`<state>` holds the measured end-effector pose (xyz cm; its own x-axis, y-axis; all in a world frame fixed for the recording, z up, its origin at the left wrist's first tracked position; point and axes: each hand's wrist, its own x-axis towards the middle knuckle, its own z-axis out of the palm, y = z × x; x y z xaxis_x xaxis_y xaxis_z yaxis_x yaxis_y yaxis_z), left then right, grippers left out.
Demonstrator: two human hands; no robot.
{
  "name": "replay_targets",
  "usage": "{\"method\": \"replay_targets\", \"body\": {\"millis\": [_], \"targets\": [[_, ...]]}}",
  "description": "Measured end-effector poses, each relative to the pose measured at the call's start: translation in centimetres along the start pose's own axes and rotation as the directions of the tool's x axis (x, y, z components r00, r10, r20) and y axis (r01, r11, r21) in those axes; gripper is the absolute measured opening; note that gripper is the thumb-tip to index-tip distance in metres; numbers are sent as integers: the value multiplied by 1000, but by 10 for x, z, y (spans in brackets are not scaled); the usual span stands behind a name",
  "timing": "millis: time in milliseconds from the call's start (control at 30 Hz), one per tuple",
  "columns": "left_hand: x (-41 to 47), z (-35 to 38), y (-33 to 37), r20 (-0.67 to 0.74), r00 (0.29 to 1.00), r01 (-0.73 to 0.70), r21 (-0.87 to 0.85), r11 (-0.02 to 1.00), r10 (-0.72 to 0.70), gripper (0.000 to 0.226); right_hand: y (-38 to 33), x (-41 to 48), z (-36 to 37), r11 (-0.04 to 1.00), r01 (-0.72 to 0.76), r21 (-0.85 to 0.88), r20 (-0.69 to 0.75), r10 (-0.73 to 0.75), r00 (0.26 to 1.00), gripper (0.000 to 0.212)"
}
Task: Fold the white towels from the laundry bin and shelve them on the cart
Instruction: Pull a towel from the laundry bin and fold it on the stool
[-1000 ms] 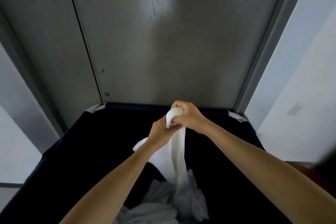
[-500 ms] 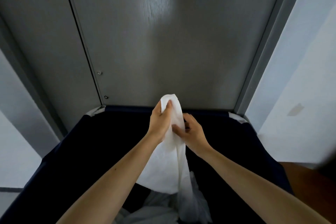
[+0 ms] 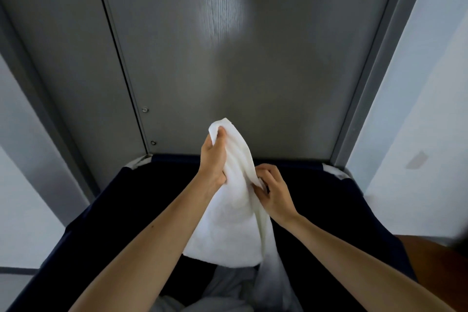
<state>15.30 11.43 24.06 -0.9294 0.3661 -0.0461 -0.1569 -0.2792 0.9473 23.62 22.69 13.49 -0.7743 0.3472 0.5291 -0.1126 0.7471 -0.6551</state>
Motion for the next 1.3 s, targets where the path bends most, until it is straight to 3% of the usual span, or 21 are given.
{"method": "replay_targets", "body": {"millis": [67, 167, 200, 300, 467, 500, 600, 667, 867, 1033, 1100, 1167, 1267, 1300], "targets": [[1, -3, -1, 44, 999, -20, 51, 999, 18, 14, -5, 5, -6, 1000, -4, -18, 59, 5, 998, 24], [4, -11, -1, 129, 990, -84, 182, 980, 61, 15, -8, 14, -15, 999, -43, 22, 123, 40, 992, 52], [7, -17, -1, 147, 986, -108, 234, 966, 74, 16, -6, 16, -20, 996, -90, 17, 129, 87, 988, 52], [20, -42, 2, 189, 979, -143, 375, 916, 75, 15, 5, 27, -38, 980, -199, 4, 89, 198, 976, 20], [27, -69, -12, 273, 958, -84, 553, 829, -84, 12, 13, 37, -47, 974, -187, -126, 139, 204, 969, 24], [27, -69, -17, 277, 959, -133, 619, 774, -56, 14, 10, 38, -45, 976, -178, -122, 159, 197, 968, 27], [25, -67, -31, 327, 945, -292, 851, 436, -6, 26, 3, 45, -43, 978, -182, -104, 207, 200, 958, 32], [24, -68, -40, 393, 920, -366, 854, 371, 3, 29, 3, 49, -47, 974, -193, -117, 232, 216, 948, 30], [21, -63, -51, 360, 933, -326, 821, 468, 18, 34, 6, 49, -59, 959, -226, -171, 265, 266, 927, 22], [19, -55, -59, 464, 878, -421, 864, 277, -113, 27, 4, 48, -62, 953, -212, -215, 314, 273, 909, 24], [19, -53, -57, 461, 885, -437, 870, 228, -62, 22, 4, 45, -59, 957, -213, -197, 327, 269, 906, 22], [20, -50, -41, 465, 880, -473, 834, 283, 99, 17, 6, 41, -56, 960, -214, -182, 321, 264, 909, 17], [19, -32, 2, 451, 862, -491, 633, 599, 229, 17, 7, 37, -47, 967, -187, -172, 342, 237, 909, 29], [18, -24, 14, 457, 852, -498, 561, 661, 255, 18, 4, 37, -41, 970, -174, -172, 354, 225, 908, 32]]}}
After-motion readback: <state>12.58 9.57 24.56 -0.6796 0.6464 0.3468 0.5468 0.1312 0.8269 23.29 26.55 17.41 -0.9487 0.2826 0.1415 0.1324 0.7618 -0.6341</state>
